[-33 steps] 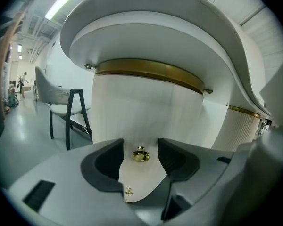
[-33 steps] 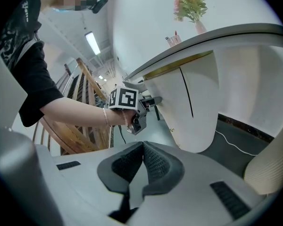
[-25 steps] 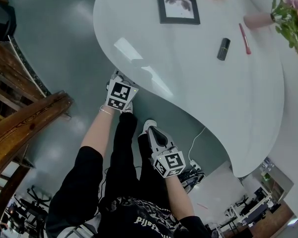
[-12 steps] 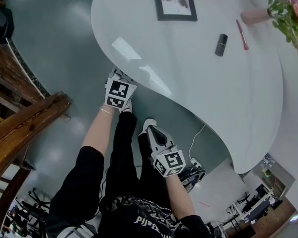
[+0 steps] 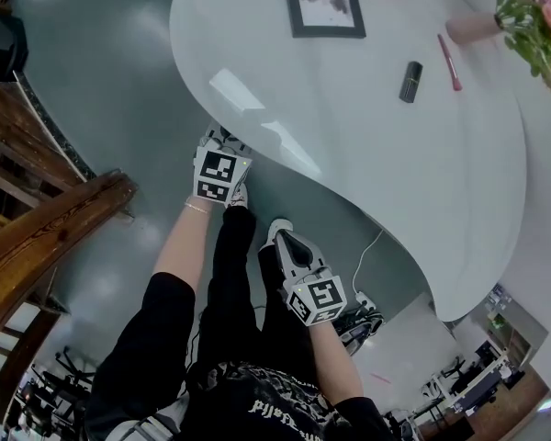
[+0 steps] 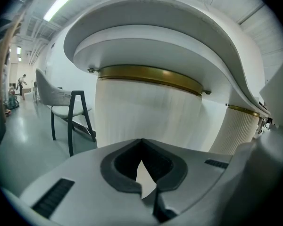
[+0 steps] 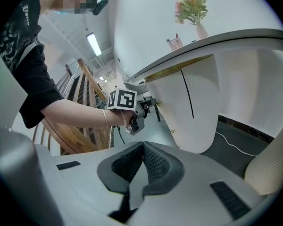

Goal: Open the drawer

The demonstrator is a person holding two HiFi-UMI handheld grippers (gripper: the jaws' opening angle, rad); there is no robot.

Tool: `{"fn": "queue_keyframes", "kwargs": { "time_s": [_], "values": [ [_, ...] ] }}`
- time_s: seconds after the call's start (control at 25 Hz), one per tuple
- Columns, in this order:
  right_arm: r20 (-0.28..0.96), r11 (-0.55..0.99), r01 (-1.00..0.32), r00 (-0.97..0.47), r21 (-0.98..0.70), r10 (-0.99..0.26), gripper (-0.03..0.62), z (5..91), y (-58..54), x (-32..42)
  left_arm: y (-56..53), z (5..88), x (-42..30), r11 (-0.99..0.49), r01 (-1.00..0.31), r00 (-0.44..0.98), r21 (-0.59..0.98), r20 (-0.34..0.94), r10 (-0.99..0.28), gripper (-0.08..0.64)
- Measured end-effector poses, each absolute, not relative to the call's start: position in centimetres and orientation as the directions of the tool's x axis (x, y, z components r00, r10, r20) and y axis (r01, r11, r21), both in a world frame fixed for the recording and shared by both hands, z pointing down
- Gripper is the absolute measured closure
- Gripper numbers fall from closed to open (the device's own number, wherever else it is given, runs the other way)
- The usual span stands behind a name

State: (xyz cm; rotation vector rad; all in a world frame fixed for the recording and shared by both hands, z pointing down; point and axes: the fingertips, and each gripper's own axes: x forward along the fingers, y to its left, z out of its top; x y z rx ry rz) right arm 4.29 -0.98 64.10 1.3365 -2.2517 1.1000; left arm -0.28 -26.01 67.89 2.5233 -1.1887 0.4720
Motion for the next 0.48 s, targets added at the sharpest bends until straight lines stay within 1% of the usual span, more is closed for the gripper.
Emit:
{"fn": "queue_keyframes", "kwargs": {
  "time_s": [0.16,0.24,0.28,0.32,0.36,0.4,0.48],
  "values": [
    [0.589,0.278,-0.842,-0.527,-0.463,-0.613,0.566,64.0,-1.0,3.9,-25.8,68.1,-0.7,-0.585,-0.796,0.592,0.158,0.407,-0.696,0.537],
    [0.587,0.283,-0.841,-0.529,-0.462,-0.613,0.566,63.9,-1.1,3.8,-25.8,68.0,-0.8,-0.579,-0.794,0.599,0.184,0.392,-0.698,0.521],
    [0.588,0.283,-0.841,-0.528,-0.461,-0.613,0.566,64.0,-1.1,3.9,-25.7,67.9,-0.6,-0.586,-0.786,0.612,0.197,0.387,-0.690,0.491],
    [0.591,0.280,-0.842,-0.526,-0.460,-0.612,0.566,64.1,-1.0,4.1,-25.4,67.8,-0.4,-0.605,-0.770,0.630,0.200,0.387,-0.673,0.434],
    [0.594,0.278,-0.844,-0.524,-0.459,-0.610,0.566,64.2,-1.0,4.2,-25.0,68.0,0.1,-0.632,-0.752,0.647,0.189,0.398,-0.651,0.393],
    [0.597,0.277,-0.845,-0.522,-0.457,-0.609,0.566,64.3,-0.9,4.4,-24.7,68.3,0.5,-0.658,-0.735,0.656,0.165,0.416,-0.629,0.369],
    [0.602,0.275,-0.848,-0.519,-0.453,-0.607,0.566,64.4,-0.8,4.6,-24.4,69.1,1.2,-0.680,-0.723,0.650,0.121,0.452,-0.611,0.363]
  ]
}}
